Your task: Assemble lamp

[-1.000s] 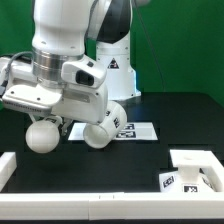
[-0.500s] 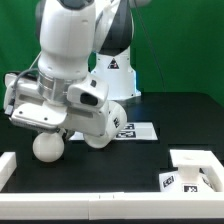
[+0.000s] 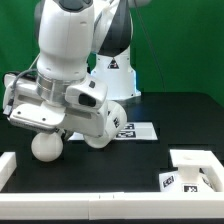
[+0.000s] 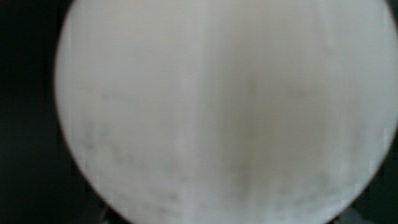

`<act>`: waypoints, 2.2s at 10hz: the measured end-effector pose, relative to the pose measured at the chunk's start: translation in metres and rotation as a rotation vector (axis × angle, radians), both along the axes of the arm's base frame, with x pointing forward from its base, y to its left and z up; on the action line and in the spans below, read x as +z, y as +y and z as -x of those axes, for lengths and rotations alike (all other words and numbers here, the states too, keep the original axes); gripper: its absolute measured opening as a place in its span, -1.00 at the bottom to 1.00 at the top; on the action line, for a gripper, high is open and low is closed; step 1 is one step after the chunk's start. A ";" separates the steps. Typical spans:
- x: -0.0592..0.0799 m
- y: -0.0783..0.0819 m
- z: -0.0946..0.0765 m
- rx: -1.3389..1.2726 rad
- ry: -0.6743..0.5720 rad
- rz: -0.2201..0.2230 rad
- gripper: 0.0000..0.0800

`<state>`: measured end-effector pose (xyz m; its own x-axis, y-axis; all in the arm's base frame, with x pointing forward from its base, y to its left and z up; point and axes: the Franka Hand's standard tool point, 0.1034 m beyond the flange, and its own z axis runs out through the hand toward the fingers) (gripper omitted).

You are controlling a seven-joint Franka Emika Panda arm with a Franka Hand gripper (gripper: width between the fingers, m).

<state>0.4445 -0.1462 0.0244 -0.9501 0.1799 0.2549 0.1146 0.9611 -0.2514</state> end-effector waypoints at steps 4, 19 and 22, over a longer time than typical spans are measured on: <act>0.000 -0.001 0.001 -0.004 0.001 0.000 0.66; 0.073 0.003 -0.026 -0.374 -0.229 0.101 0.75; 0.080 0.024 -0.053 -0.742 -0.380 0.155 0.75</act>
Offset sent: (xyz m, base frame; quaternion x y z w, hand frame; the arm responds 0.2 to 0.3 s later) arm 0.0000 0.0000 0.0000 0.0000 0.0000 0.0000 1.0000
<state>0.4973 -0.1223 0.1044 -0.5877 0.7974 -0.1367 0.8055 0.5609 -0.1912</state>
